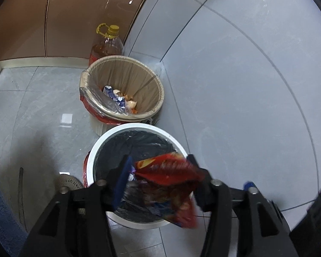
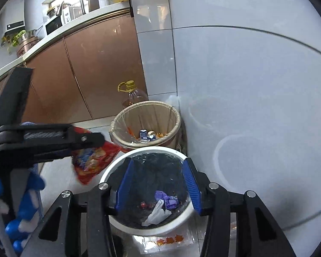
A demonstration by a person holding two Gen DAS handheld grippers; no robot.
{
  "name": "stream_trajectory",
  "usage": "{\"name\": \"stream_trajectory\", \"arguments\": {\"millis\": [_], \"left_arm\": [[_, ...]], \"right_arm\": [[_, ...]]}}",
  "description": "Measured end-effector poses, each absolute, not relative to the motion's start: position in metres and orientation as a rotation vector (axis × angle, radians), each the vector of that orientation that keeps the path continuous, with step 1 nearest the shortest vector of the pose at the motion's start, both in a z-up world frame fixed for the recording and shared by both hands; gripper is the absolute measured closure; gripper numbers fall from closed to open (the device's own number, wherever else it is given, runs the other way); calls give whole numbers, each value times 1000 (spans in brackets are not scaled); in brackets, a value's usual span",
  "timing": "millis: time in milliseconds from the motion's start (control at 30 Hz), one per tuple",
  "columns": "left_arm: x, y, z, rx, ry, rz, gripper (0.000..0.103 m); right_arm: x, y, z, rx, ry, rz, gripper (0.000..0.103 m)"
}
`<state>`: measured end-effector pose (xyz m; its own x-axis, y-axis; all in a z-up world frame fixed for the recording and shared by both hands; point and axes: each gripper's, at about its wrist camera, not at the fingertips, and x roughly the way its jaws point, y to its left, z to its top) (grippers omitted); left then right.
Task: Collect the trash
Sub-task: 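Open both grippers over the black-lined bin to drop the items, then return both tools over the table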
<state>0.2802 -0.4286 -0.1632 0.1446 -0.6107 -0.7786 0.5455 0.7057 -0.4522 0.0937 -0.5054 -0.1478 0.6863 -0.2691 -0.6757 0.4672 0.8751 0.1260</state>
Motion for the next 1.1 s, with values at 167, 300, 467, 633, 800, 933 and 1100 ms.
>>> {"name": "stream_trajectory", "arguments": {"millis": [167, 300, 467, 633, 800, 933, 1100], "left_arm": [[276, -449, -175, 55, 1184, -798, 45], [272, -454, -181, 64, 1197, -808, 45], [264, -443, -165, 31, 1142, -818, 45], [252, -412, -120, 4, 1009, -766, 46], [234, -362, -65, -36, 921, -785, 46], [218, -314, -28, -70, 858, -773, 46], [190, -241, 9, -109, 770, -746, 45]], "right_arm": [[83, -501, -150, 298, 704, -432, 57], [82, -498, -153, 282, 709, -426, 57], [80, -495, -152, 302, 698, -405, 53], [75, -490, -135, 328, 659, -395, 46], [61, -475, -91, 320, 559, -380, 33], [50, -454, -50, 293, 472, -338, 25], [36, -416, -4, 249, 389, -244, 24]]}}
